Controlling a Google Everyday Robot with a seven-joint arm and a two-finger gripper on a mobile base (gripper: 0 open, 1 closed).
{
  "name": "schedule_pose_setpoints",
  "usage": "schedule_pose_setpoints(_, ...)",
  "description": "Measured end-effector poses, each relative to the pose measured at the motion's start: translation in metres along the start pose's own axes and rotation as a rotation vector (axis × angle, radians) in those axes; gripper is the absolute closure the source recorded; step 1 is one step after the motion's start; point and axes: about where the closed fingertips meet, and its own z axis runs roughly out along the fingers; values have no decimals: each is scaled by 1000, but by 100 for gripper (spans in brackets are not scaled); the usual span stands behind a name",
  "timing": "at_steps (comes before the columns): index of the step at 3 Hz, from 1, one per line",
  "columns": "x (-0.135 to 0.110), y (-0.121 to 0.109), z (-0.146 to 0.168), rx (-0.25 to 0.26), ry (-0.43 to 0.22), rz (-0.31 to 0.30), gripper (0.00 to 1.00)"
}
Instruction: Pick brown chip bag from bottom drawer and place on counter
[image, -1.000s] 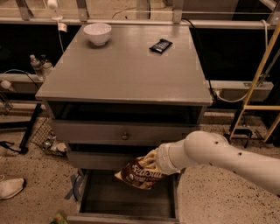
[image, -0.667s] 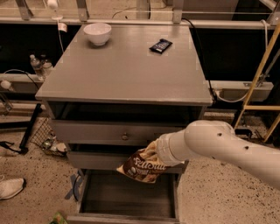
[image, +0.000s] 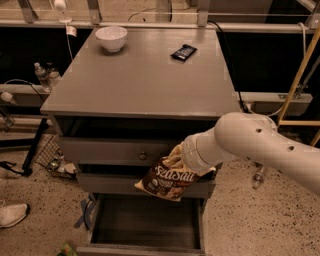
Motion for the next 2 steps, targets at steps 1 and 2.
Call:
schedule_pose_setpoints(1,-15,-22,-29,33,51,-71,100)
schedule_pose_setpoints(2,-46,-67,-86,91,149,-211,100)
